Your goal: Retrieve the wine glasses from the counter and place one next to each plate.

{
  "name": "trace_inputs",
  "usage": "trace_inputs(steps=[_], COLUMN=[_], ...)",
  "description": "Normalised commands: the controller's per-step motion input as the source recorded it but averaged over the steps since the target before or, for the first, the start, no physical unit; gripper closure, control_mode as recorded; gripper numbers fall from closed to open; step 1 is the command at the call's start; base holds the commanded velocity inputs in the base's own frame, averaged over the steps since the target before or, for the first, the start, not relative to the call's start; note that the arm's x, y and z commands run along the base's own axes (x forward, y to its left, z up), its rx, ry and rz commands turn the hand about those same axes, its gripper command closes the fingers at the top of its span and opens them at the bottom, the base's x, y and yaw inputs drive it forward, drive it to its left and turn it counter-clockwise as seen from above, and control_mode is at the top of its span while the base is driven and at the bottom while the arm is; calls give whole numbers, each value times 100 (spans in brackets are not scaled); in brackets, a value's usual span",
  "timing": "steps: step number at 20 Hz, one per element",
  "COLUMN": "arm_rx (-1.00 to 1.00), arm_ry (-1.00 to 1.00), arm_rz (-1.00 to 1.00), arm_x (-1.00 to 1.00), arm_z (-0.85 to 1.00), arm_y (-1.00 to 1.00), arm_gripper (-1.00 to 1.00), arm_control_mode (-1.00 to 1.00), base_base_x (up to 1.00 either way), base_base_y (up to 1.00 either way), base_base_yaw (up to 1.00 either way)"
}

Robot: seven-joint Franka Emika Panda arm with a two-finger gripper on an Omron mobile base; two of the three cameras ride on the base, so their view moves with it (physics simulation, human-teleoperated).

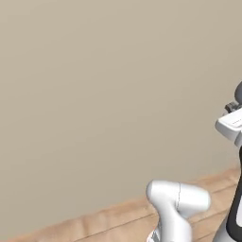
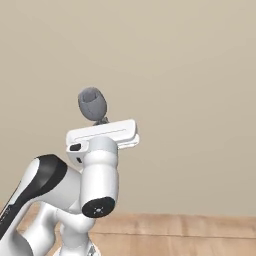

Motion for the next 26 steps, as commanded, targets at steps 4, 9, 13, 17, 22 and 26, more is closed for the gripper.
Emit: trace_inputs(steps=[4, 9, 13, 17, 22, 26], arm_rx=[0, 0, 0, 0, 0, 0], arm_ry=[0, 0, 0, 0, 0, 0], arm_rz=[0, 0, 0, 0, 0, 0], arm_x=[0, 0, 0, 0, 0, 0], arm_z=[0, 0, 0, 0, 0, 0], arm_y=[0, 0, 0, 0, 0, 0], arm_gripper=[100, 100, 100, 100, 100, 100], arm_control_mode=[100, 100, 100, 100, 100, 100], base_base_x=[100, 97, 31, 5, 3, 52], base_base_y=[-100, -100, -100, -100, -98, -74], base_base_yaw=[-17, -26, -58, -71, -75, -61])
